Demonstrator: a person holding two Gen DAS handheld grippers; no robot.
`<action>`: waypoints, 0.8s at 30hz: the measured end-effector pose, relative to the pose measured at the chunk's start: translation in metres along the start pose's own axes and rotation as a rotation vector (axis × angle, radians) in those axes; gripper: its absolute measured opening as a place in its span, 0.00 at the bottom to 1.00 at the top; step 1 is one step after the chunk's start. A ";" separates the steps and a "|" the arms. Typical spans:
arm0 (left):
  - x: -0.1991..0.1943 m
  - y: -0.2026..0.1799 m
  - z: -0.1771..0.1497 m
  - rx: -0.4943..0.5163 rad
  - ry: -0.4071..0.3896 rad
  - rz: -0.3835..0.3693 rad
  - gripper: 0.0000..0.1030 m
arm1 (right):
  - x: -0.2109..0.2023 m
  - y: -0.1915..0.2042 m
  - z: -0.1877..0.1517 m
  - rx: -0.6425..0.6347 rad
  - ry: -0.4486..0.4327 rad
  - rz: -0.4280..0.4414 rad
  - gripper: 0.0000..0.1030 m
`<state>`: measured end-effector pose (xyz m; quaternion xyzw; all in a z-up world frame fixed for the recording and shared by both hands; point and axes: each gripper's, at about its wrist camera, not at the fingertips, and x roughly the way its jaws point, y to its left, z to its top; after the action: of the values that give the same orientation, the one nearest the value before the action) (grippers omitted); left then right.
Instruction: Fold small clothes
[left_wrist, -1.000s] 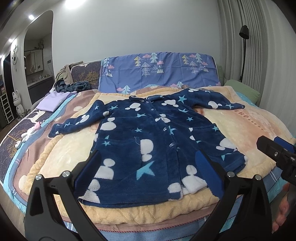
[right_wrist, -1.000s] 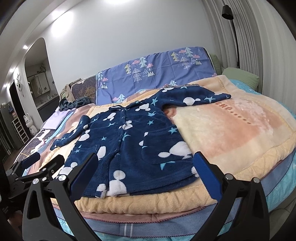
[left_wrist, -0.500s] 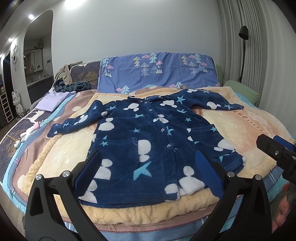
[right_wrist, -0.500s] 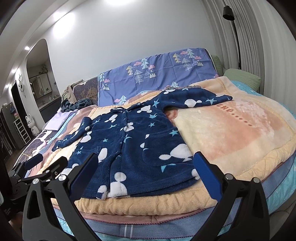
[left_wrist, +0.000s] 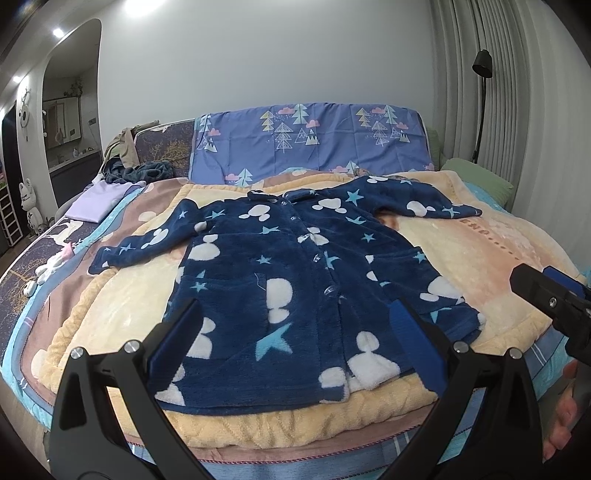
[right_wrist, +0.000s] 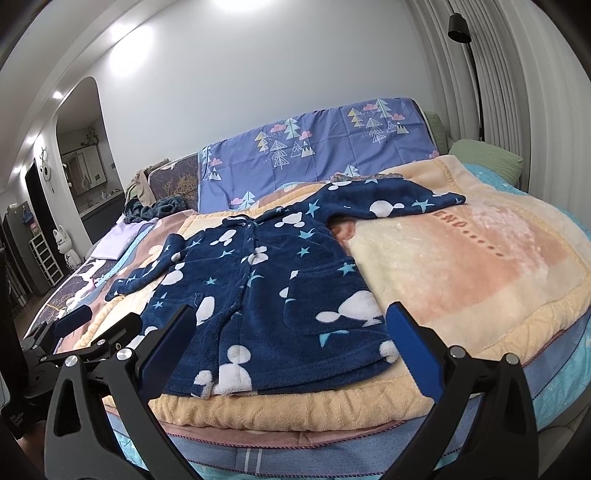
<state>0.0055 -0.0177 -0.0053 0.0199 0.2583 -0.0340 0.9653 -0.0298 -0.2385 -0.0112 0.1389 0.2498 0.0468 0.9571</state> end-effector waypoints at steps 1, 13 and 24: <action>-0.001 0.001 -0.001 0.000 -0.002 -0.001 0.98 | 0.000 0.000 0.001 0.003 -0.001 0.004 0.99; -0.001 0.003 -0.001 -0.012 0.009 -0.011 0.98 | 0.005 0.000 0.002 -0.001 0.003 0.019 0.99; 0.020 0.024 0.005 -0.033 0.043 -0.012 0.97 | 0.024 0.004 -0.001 -0.010 0.027 0.014 0.99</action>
<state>0.0277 0.0051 -0.0103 0.0033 0.2796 -0.0351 0.9595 -0.0100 -0.2306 -0.0222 0.1354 0.2614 0.0564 0.9540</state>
